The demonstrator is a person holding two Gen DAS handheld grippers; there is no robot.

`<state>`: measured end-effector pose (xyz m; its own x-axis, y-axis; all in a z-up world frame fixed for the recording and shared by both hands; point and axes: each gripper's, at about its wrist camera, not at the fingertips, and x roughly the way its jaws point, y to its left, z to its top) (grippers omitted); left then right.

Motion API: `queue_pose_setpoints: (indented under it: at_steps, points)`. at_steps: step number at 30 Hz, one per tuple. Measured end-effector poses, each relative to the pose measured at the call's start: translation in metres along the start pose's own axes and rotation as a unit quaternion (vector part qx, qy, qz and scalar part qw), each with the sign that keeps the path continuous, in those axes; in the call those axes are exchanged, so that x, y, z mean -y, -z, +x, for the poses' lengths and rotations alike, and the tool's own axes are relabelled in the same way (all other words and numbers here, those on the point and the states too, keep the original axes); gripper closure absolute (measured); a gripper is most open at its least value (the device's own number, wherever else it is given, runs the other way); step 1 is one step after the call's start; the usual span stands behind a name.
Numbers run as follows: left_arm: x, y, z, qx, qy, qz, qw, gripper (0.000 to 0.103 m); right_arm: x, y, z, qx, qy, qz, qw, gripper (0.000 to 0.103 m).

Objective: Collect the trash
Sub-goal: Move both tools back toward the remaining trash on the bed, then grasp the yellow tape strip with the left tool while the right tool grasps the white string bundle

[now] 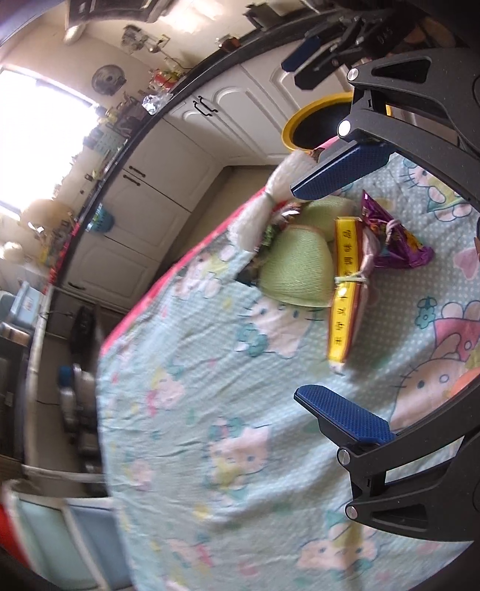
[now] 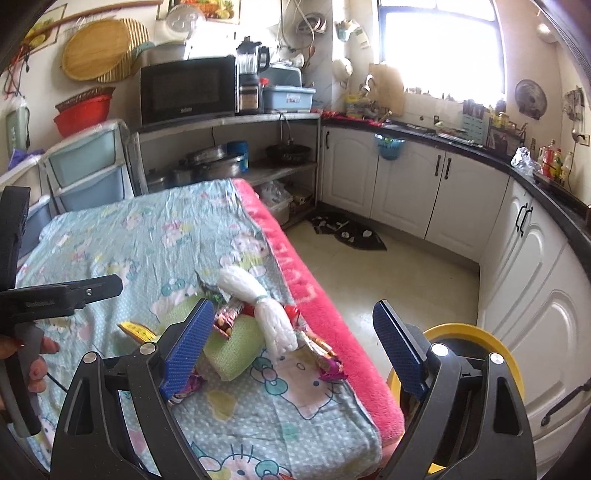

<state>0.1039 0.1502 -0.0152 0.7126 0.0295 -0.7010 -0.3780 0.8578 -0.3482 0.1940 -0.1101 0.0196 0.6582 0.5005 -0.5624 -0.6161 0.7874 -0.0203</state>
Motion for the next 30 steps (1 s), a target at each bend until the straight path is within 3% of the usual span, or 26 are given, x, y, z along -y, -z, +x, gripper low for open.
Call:
queue_pose_setpoints:
  at_steps: [8,17,30]
  points:
    - [-0.015,0.014,0.024,-0.05,0.03,-0.058,0.9966,0.011,-0.003,0.01,0.038,-0.037,0.001,-0.013,0.999,0.018]
    - [-0.024,0.025,0.039,-0.077,0.045,-0.105,0.9905,0.017,-0.006,0.016,0.075,-0.073,-0.015,-0.018,0.997,0.019]
    - [-0.053,0.026,0.052,-0.094,0.079,-0.191,0.9738,0.037,0.0,0.02,0.105,-0.109,-0.051,0.01,0.993,0.039]
